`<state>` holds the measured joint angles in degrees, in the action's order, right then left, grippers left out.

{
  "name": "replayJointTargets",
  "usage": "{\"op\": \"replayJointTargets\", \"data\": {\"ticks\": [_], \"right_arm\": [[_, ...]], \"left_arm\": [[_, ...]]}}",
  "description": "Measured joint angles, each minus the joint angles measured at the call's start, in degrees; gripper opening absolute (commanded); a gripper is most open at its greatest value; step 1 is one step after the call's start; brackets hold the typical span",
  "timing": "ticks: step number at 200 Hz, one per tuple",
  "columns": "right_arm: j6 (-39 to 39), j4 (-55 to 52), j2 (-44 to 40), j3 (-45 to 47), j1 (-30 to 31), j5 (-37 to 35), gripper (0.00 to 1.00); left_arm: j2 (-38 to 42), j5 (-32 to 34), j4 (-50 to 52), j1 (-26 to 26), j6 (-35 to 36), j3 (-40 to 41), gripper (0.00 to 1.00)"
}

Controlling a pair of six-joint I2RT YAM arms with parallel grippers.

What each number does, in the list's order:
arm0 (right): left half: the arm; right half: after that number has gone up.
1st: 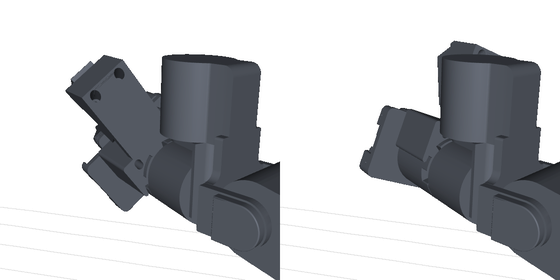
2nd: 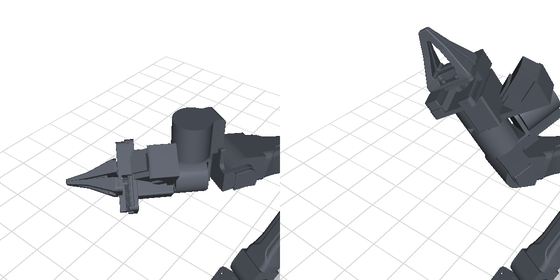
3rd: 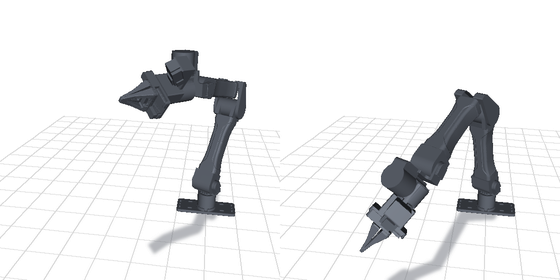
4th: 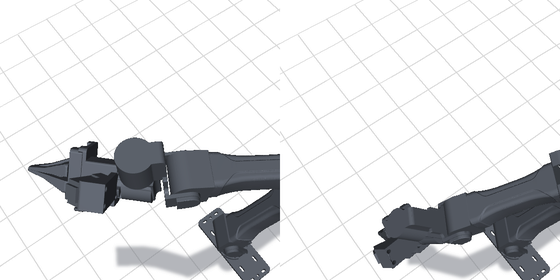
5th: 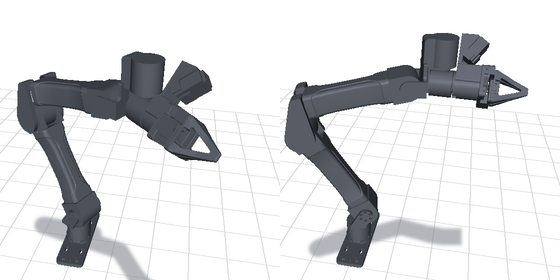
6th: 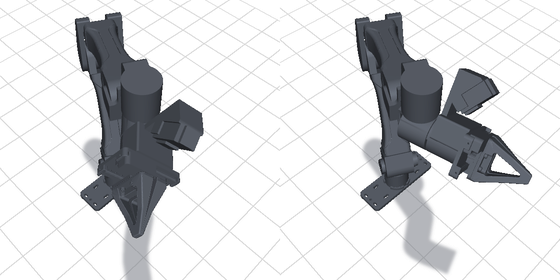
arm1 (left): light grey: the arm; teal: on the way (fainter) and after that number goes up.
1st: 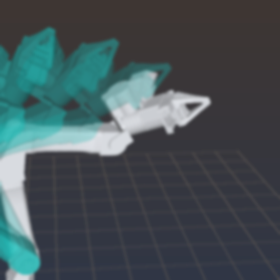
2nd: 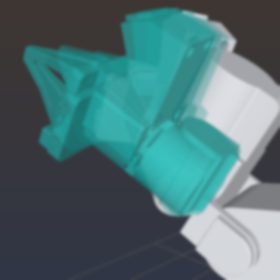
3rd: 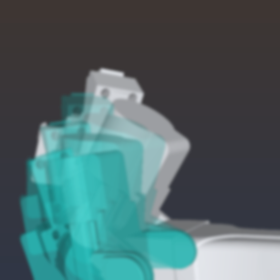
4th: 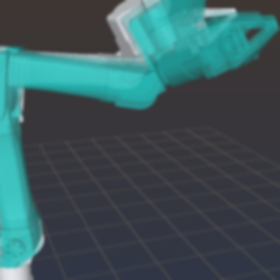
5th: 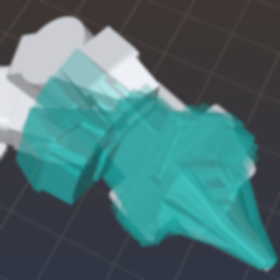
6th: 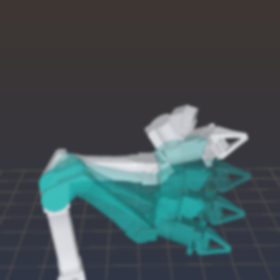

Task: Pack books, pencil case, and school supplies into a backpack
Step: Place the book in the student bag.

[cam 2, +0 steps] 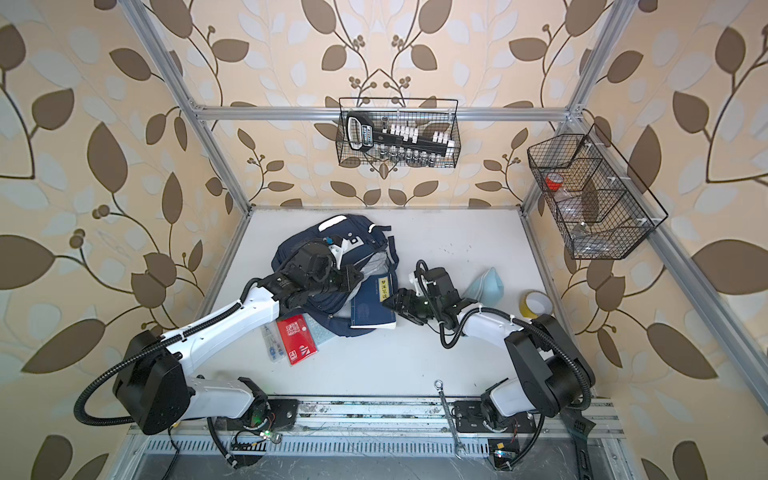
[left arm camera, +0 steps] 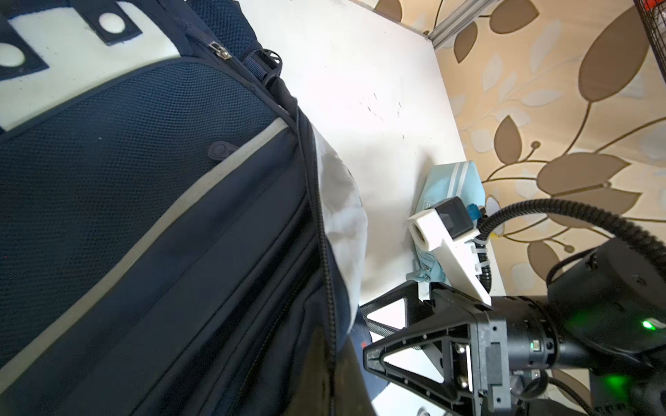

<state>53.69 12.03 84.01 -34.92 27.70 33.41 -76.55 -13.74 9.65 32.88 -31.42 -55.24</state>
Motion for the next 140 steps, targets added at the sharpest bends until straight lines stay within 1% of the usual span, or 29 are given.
{"op": "replayJointTargets", "data": {"ticks": [47, 91, 110, 133, 138, 140], "right_arm": [[4.0, 5.0, 4.3, 0.9, 2.3, 0.8, 0.69], [7.5, 9.1, 5.9, 1.7, 3.2, 1.8, 0.48], [8.0, 9.5, 5.7, 1.7, 3.2, 2.0, 0.41], [8.0, 9.0, 4.2, 1.7, 3.2, 2.0, 0.36], [7.9, 9.0, 3.8, 1.7, 3.2, 1.9, 0.33], [7.9, 8.9, 3.6, 1.7, 3.2, 1.9, 0.30]], "left_arm": [[0.3, -1.1, 0.3, -0.3, 1.0, -0.3, 0.00], [1.3, -1.3, 0.3, -0.4, 1.4, -0.3, 0.00], [1.4, -1.3, 0.3, -0.4, 1.5, -0.2, 0.00], [1.4, -1.4, 0.3, -0.4, 1.9, -0.2, 0.00], [1.4, -1.5, 0.3, -0.4, 2.0, -0.2, 0.00], [1.4, -1.5, 0.3, -0.4, 2.0, -0.2, 0.00]]}}
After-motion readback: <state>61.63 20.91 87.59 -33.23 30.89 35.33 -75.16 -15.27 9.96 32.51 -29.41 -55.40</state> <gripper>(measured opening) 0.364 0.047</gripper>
